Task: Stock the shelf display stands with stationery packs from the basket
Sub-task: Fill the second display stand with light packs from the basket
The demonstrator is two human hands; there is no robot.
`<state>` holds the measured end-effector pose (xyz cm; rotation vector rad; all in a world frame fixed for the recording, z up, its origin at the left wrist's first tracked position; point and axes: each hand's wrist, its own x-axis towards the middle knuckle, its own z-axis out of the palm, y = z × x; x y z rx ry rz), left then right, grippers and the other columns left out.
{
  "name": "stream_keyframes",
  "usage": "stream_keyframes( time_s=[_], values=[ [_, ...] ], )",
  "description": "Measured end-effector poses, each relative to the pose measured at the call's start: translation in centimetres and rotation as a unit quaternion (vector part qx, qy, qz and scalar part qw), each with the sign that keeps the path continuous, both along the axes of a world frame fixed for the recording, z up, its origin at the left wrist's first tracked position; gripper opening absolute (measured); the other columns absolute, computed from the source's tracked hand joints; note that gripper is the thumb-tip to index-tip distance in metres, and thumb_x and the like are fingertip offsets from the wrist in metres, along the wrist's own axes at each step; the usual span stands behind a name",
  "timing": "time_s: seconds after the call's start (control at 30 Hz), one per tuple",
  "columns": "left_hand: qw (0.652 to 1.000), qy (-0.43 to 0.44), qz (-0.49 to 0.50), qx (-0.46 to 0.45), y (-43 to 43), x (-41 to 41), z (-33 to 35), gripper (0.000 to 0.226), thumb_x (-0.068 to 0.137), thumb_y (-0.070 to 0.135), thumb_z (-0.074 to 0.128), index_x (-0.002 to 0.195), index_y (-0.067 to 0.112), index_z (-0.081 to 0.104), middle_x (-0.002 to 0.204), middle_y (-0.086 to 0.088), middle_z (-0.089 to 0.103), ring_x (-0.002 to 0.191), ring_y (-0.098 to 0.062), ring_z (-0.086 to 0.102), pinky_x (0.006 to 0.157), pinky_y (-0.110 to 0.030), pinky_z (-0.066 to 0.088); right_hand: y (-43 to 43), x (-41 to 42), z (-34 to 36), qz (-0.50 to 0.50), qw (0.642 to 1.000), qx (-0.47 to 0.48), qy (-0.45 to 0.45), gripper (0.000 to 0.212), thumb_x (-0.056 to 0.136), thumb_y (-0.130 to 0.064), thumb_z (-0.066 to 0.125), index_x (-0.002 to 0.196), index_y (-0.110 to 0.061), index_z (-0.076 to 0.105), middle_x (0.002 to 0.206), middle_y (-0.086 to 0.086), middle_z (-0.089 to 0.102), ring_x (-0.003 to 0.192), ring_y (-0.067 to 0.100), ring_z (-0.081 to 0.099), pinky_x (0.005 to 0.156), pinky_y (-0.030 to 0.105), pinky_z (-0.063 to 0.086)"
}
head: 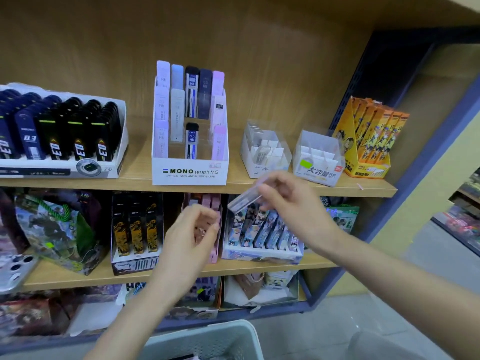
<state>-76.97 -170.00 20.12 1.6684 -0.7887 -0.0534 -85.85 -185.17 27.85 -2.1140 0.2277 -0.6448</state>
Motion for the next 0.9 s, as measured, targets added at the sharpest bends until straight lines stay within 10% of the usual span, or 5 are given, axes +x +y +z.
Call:
stream_keyframes(
  time_s=[0.3,0.9],
  values=[
    [0.920,-0.345,0.098,0.161,-2.1,4.3,6.9,0.029,0.093,0.015,0.053,0.122,0.010,0.056,0.114,-0.004,0.052,0.111,-0.022,0.040,0.095,-0.031,0.027,-5.7,4.2,4.7,-0.102,0.972,-0.198,-0.073,0.007,0.093,-0.014,0.058,0.096,-0.016,0.063,0.092,-0.002,0.061,0.083,0.012,0.058,0.075,0.028,0.052],
    [0.867,-0.420,0.143,0.227,-1.7,4.6,4.8,0.037,0.083,0.005,0.062,0.120,0.001,0.059,0.111,-0.014,0.058,0.104,-0.033,0.054,0.094,-0.038,0.037,-7.8,7.3,4.3,-0.098,0.968,-0.231,0.010,0.016,0.087,-0.009,0.065,0.102,-0.014,0.064,0.093,-0.003,0.057,0.073,0.004,0.055,0.077,0.024,0.051]
  ],
)
